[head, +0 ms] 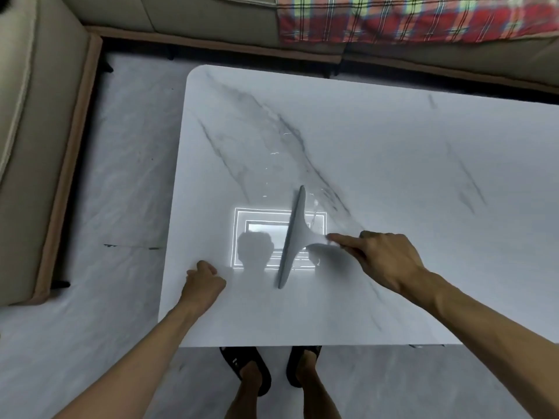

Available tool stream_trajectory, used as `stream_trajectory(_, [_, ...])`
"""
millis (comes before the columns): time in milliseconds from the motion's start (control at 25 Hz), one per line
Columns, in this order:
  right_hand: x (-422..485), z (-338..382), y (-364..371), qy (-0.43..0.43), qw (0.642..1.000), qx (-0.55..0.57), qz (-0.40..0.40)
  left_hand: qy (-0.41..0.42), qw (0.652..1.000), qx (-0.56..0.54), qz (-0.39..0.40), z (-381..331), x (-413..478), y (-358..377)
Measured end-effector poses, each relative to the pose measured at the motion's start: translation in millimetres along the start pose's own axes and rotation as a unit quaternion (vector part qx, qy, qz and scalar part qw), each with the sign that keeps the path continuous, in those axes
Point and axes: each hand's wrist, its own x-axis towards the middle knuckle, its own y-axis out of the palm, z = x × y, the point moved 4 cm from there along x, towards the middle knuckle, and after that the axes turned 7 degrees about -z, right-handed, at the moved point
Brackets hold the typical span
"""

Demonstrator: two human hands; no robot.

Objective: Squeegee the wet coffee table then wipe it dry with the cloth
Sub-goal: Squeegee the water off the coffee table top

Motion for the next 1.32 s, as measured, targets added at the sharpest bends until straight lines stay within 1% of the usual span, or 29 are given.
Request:
stream_trajectory(160, [60.5,83.8,8.2,-0.126,0.992,0.021,0.01,0.022,0.991,-0.077,-0.104,-9.4,-1.1,-32.5])
stream_trajectory(280, [110.5,139.3,24.5,-0.204,0.979,0.006,0.001,0.03,0.985,-0.102,-0.136,-19.8,5.6,-50.0])
stream_trajectory(360, [133.2,150.4,31.4,-0.231,0.973,-0.022,0.009,0.018,0.985,-0.102,-0.137,-25.7,10.5,-52.8])
stream_trajectory(440, [148.0,129.2,33.1,-0.233,0.972,-0.017,0.006,-0.004,0.989,-0.083,-0.12,-33.7,17.6,-48.1])
stream_trajectory(600, [132.9,21.5,15.5,-0.163,0.986,0.024,-0.001,-0.027,0.997,-0.062,-0.049,-63.4,21.9,-21.0])
stream_trajectory(680, [118.9,-35.8,-2.5,-0.11,0.993,0.033,-0.004,-0.023,0.998,-0.049,-0.039,-83.4,24.8,-10.3])
stream_trajectory(760, [106.7,-81.1,-18.0,-0.064,0.998,0.004,-0.01,-0.021,0.999,-0.026,-0.03,-97.6,29.9,-4.4])
stream_trajectory(840, [100.1,-104.3,-31.3,-0.035,0.999,-0.023,-0.012,-0.022,0.999,0.005,-0.023,-106.8,31.5,-4.9])
stream_trajectory(880, [100.2,-105.0,-38.6,-0.041,0.999,-0.029,-0.012,-0.024,0.999,0.011,-0.037,-110.3,31.5,-8.7])
stream_trajectory(920, [103.7,-97.0,-43.7,-0.063,0.997,-0.033,-0.008,-0.029,0.997,0.005,-0.066,-112.3,31.7,-15.5])
stream_trajectory(1000, [126.1,-60.1,-55.1,-0.118,0.993,0.001,-0.002,-0.029,0.989,-0.025,-0.14,-117.3,31.8,-33.4])
stream_trajectory(1080, [160.7,-5.4,-50.0,-0.176,0.984,0.021,0.009,-0.018,0.978,-0.064,-0.198,-120.6,34.3,-52.5])
stream_trajectory(1160, [191.8,55.6,-34.0,-0.211,0.977,0.021,0.018,-0.007,0.966,-0.096,-0.242,-118.9,41.9,-71.8])
stream_trajectory(1240, [213.2,99.9,-22.8,-0.242,0.97,0.002,0.022,-0.022,0.959,-0.118,-0.258,-115.1,49.3,-86.7])
stream_trajectory(1320, [225.7,120.0,-15.6,-0.256,0.966,-0.021,0.028,-0.037,0.965,-0.12,-0.228,-107.3,56.6,-93.4])
